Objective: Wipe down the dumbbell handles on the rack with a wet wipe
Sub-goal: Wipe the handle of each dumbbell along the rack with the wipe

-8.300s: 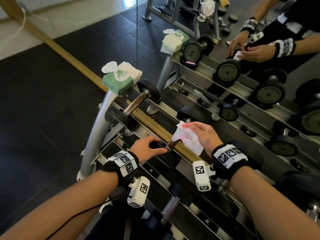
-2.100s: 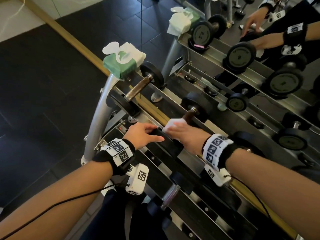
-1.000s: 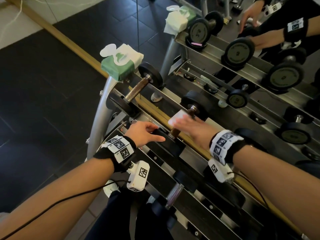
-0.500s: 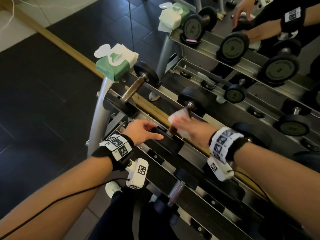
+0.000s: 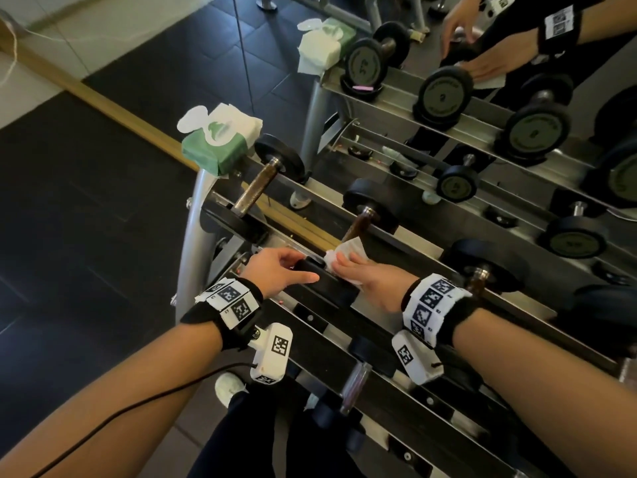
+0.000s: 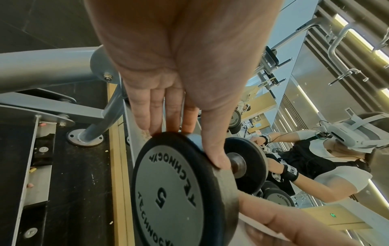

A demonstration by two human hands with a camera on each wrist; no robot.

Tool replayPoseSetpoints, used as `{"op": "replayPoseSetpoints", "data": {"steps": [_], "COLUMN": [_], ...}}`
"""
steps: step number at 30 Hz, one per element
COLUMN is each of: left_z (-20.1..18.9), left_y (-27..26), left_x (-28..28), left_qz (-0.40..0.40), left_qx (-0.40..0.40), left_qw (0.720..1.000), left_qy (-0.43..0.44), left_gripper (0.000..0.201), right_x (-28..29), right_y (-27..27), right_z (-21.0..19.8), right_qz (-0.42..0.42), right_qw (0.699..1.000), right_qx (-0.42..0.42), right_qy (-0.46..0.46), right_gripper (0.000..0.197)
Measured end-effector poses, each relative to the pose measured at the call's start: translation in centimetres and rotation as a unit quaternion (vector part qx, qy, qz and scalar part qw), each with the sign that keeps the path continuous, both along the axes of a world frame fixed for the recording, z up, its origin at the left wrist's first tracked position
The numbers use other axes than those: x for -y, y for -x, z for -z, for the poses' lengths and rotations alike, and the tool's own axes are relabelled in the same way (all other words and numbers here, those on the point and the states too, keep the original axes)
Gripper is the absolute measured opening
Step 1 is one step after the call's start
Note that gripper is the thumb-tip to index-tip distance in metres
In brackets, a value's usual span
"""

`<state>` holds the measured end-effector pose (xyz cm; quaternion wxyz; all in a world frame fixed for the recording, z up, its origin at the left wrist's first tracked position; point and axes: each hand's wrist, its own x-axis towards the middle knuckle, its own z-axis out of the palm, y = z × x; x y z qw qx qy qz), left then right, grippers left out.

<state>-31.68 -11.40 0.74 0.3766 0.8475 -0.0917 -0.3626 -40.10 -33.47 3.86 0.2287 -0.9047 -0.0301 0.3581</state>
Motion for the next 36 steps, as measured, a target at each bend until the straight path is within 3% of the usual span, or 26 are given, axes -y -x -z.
{"op": "replayPoseSetpoints", "data": {"steps": [2,5,8,11,13,16,19,22,26,33,36], "left_z": [0.1,0.3,0.4,0.5,0.6,0.8,1.0,1.2,1.2,1.1,1.2], "left_y": [0.0,-0.1,-0.1,-0.3,-0.4,-0.5,-0.6,-0.8,-0.8,-0.9,-0.9], "left_x": [0.0,-0.1,-0.1,-0.3,-0.4,-0.6,-0.7,-0.7,-0.7,-0.7,-0.8], "left_qz": [0.003,0.008,0.007,0.011,0.012,0.010,0.007,0.010,0.019,0.022,0.024], "left_qx": [-0.004,-0.003,-0.005,-0.004,-0.003,-0.010,-0.014,-0.016,-0.006,-0.003,-0.005], "left_qw": [1.000,1.000,1.000,1.000,1.000,1.000,0.999,0.999,0.999,0.999,0.999], "left_qy": [-0.001,-0.005,0.002,0.006,0.010,0.026,0.036,0.036,0.027,0.032,0.035], "left_gripper": [0.060,0.058,0.058,0.055,0.050,0.038,0.039,0.045,0.046,0.056,0.056], "right_x": [0.2,1.0,1.7,1.6,1.2,0.2,-0.8,-1.7,-2.6,-4.2,-3.4], "right_y": [0.6,1.8,2.8,2.8,2.2,0.5,-1.6,-2.2,-1.9,0.8,1.4], "right_z": [-0.3,-0.3,0.1,1.0,1.4,1.9,2.6,3.6,4.4,4.3,4.6], "right_qz": [0.102,0.233,0.418,0.564,0.617,0.663,0.698,0.680,0.657,0.618,0.633], "right_qw": [0.995,0.970,0.896,0.801,0.754,0.695,0.634,0.626,0.630,0.675,0.666], "right_qx": [0.001,0.040,0.065,0.082,0.078,0.075,0.071,0.081,0.076,0.046,0.078], "right_qy": [-0.015,-0.053,-0.137,-0.182,-0.212,-0.269,-0.323,-0.373,-0.407,-0.401,-0.386], "right_gripper": [0.064,0.050,0.043,0.045,0.041,0.016,0.019,0.043,0.054,0.031,0.036]}}
